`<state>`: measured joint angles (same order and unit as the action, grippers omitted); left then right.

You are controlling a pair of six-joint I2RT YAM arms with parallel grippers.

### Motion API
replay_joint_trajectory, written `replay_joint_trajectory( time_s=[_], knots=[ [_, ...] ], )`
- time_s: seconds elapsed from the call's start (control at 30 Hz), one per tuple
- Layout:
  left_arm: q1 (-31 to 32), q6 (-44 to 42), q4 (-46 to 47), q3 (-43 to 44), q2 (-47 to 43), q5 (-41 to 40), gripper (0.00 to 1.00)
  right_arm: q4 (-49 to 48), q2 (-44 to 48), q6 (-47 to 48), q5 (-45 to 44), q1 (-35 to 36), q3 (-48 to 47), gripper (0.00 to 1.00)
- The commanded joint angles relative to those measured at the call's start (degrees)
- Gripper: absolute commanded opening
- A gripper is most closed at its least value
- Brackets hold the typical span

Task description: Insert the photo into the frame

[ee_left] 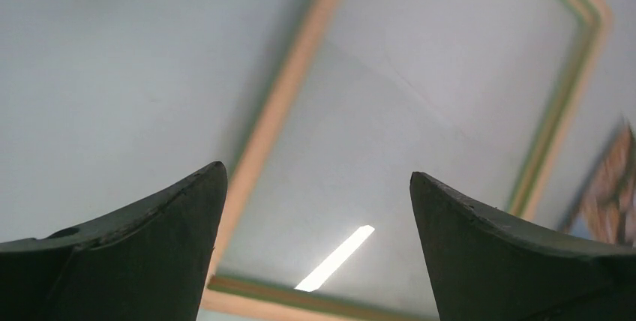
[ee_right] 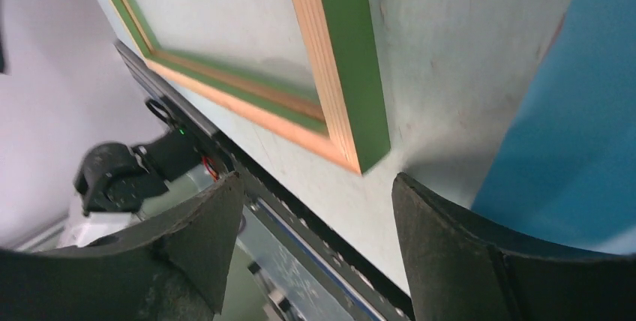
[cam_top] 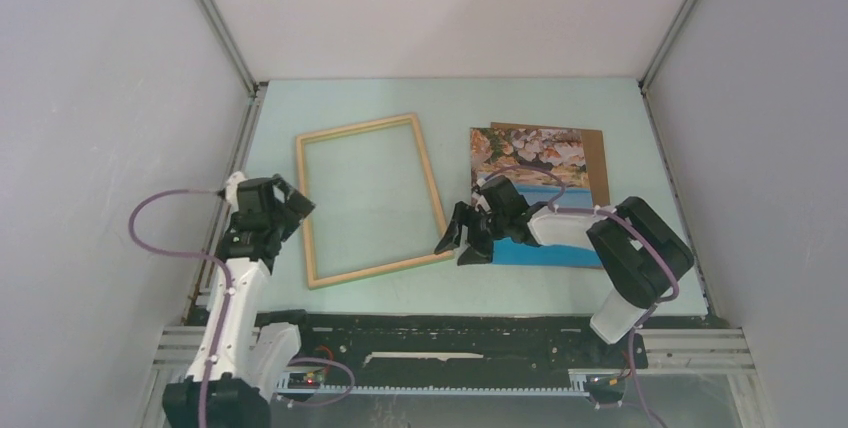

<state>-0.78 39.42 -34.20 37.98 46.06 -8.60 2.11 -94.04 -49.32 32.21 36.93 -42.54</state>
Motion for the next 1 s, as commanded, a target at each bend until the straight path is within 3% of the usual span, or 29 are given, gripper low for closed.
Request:
replay_joint_trajectory(
  time_s=[0.0, 0.2, 0.37, 0.53, 0.73, 0.8, 0.93, 0.97],
  knots=[
    [-8.47, 9.47, 5.89, -3.4, 2.89, -6.59, 1.0, -13.76, -3.56, -8.33, -2.09, 0.56, -0.06, 0.8],
    [-8.89, 12.63, 13.97, -6.43, 15.05, -0.84, 1.0, -16.99, -9.06, -9.1, -1.54, -1.19, -2.53, 0.8],
    [-8.79, 12.77, 17.22, -9.82, 18.71, 4.13, 1.0, -13.21, -14.36, -5.3, 0.04, -3.36, -9.21, 0.79],
    [-7.61, 14.0, 15.72, -15.1, 14.25, 8.03, 1.0, -9.37, -15.97, -1.11, 0.36, -7.37, -13.53, 0.79],
    [-1.28, 14.85, 9.28, -17.14, 1.75, 6.01, 1.0, -4.77, -16.95, 4.71, 0.79, -14.13, -17.46, 0.8],
    [3.29, 15.66, 10.54, -18.05, -0.78, 7.01, 1.0, 1.39, -18.49, 8.33, 1.36, -15.78, -21.32, 0.79],
    [9.95, 8.62, 6.01, -11.1, 0.86, 12.24, 1.0, 5.85, -15.69, 13.99, 0.1, -16.09, -22.34, 0.82],
    [12.14, 5.74, 4.6, -8.57, 0.76, 10.31, 1.0, 7.57, -14.2, 15.52, -0.61, -15.72, -22.39, 0.82]
  ],
)
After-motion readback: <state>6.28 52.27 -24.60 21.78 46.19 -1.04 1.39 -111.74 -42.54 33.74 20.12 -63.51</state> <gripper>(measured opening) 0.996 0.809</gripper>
